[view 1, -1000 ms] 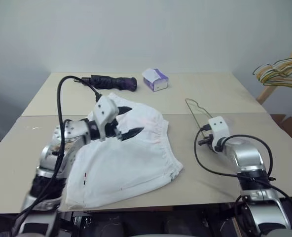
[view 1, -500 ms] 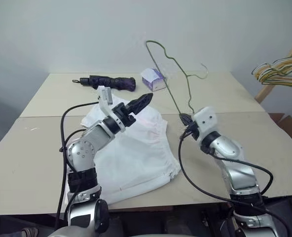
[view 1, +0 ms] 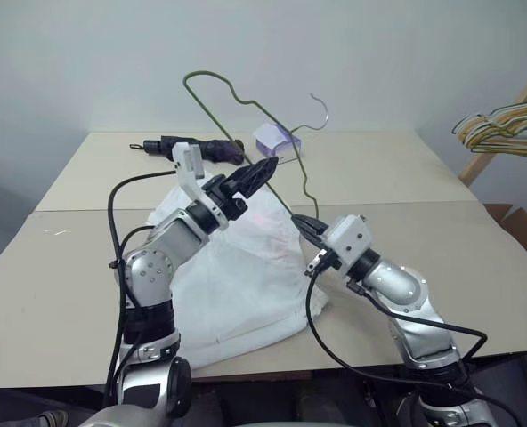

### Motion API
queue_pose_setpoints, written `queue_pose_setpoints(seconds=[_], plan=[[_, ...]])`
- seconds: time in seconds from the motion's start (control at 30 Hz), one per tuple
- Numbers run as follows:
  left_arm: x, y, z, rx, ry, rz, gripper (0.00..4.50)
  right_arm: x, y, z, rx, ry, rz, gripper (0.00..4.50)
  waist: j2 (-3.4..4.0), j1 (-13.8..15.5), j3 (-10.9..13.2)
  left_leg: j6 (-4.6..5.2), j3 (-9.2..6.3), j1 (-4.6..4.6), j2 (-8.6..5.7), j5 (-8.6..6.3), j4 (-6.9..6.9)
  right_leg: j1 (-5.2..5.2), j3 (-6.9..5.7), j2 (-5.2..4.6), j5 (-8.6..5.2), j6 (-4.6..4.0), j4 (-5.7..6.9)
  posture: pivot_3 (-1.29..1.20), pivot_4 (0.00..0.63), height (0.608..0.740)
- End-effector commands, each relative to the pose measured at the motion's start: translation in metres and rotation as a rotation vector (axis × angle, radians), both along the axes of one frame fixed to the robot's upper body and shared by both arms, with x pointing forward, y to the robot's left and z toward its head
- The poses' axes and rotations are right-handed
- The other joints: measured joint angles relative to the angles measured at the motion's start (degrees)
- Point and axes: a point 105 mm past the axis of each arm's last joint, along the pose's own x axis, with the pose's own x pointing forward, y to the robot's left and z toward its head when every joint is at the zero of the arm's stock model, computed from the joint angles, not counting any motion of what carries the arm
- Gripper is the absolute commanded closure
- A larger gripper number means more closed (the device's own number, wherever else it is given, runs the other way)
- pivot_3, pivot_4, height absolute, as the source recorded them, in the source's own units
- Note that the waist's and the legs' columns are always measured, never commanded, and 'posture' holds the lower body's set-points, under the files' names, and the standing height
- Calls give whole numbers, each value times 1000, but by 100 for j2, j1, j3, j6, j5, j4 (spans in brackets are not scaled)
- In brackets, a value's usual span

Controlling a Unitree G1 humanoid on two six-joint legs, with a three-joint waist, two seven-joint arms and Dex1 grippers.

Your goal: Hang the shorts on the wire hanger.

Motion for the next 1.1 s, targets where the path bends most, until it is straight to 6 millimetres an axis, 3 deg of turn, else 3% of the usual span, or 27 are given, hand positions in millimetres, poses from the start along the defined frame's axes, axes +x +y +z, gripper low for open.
queue_pose_setpoints(seconds=[0.03, 0.33, 0.57, 0.7, 0.87, 1.03, 1.1], plan=[[0, 2, 18, -5, -68, 31, 1566, 1, 0, 11, 9, -55, 3, 4500, 0, 1, 0, 0, 0, 0, 0, 0, 0, 0, 0, 0, 0, 0, 0, -38, 0, 740], [4, 1, 14, 0, -60, 47, 4480, 6, -1, 6, -32, -90, -31, 4500, 0, 8, 0, 0, 4, -1, 0, 0, 0, 0, -2, 0, 0, 0, -2, -35, 0, 740], [3, -5, 10, 57, -73, 45, 4480, 7, 5, 9, -141, -257, -58, 4500, 0, 8, 0, -1, 4, -2, 0, 1, 0, 0, -2, 0, 0, -1, -4, -32, 0, 740], [5, -4, 12, 39, -84, 66, 4500, 6, 7, 10, -171, -301, -45, 3466, 0, 14, 0, -2, 4, -2, 0, 1, 0, 1, -3, 0, 0, -1, -5, -32, 0, 740], [4, 0, 15, 49, -121, 67, 4500, 6, 8, 16, -163, -325, -43, 1736, 0, 10, 0, -2, 4, -1, 1, 1, 0, 1, -3, 1, 1, -2, -5, -33, 0, 740], [2, 9, 21, 90, -200, 63, 4500, 5, -2, 30, -32, -284, -50, 63, 0, 16, 0, -2, 4, -3, 0, 1, 0, 1, -4, 0, 1, -2, -8, -23, 0, 740], [-2, 15, 27, 81, -237, 46, 4500, -3, -11, 33, 50, -196, 28, 24, 0, 30, 1, -2, 3, -5, 1, 1, 0, 1, -6, 1, 2, -2, -9, -21, 0, 740]])
